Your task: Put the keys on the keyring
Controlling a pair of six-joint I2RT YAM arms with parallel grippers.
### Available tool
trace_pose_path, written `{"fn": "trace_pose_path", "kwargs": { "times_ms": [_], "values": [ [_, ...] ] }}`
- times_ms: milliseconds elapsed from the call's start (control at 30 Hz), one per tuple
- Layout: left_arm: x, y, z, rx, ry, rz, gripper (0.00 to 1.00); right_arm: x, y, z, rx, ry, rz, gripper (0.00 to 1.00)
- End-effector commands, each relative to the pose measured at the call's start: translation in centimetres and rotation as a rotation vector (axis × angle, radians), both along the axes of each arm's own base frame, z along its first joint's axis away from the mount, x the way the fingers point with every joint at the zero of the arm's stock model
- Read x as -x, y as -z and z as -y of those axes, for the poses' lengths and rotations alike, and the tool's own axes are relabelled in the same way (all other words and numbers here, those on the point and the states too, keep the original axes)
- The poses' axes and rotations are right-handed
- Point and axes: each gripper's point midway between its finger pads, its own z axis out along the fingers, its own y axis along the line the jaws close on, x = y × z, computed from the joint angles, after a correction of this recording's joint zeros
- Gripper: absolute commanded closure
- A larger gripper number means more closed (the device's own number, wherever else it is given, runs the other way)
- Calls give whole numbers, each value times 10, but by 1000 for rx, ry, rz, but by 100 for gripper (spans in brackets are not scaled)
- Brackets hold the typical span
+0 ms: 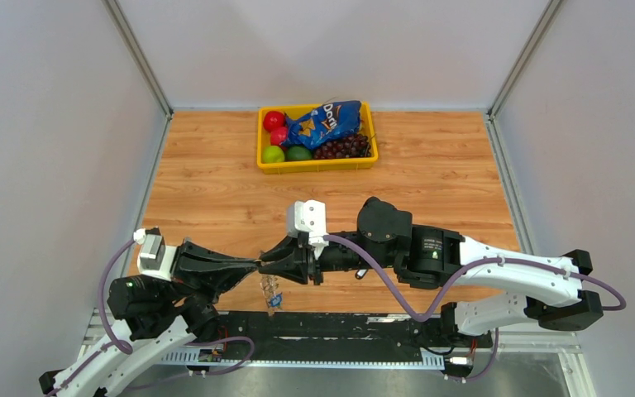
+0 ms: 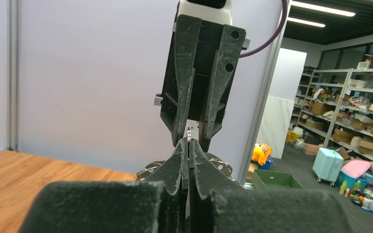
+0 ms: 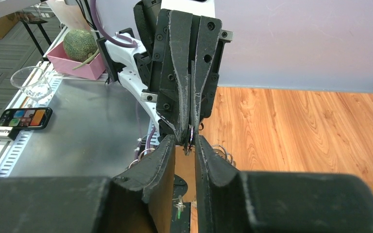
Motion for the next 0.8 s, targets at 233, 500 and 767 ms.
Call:
{"fn": "trace_pose_path", "kwargs": {
  "times_ms": [233, 500, 767],
  "values": [
    [9, -29, -17, 84, -25, 55, 100, 9, -4, 16, -2, -16, -9, 76],
    [10, -30, -18, 92, -21, 57, 100, 9, -4, 17, -1, -14, -17, 75],
    [11, -31, -18, 95, -13, 59, 100, 7, -4, 8, 5, -13, -17, 75]
  ]
}}
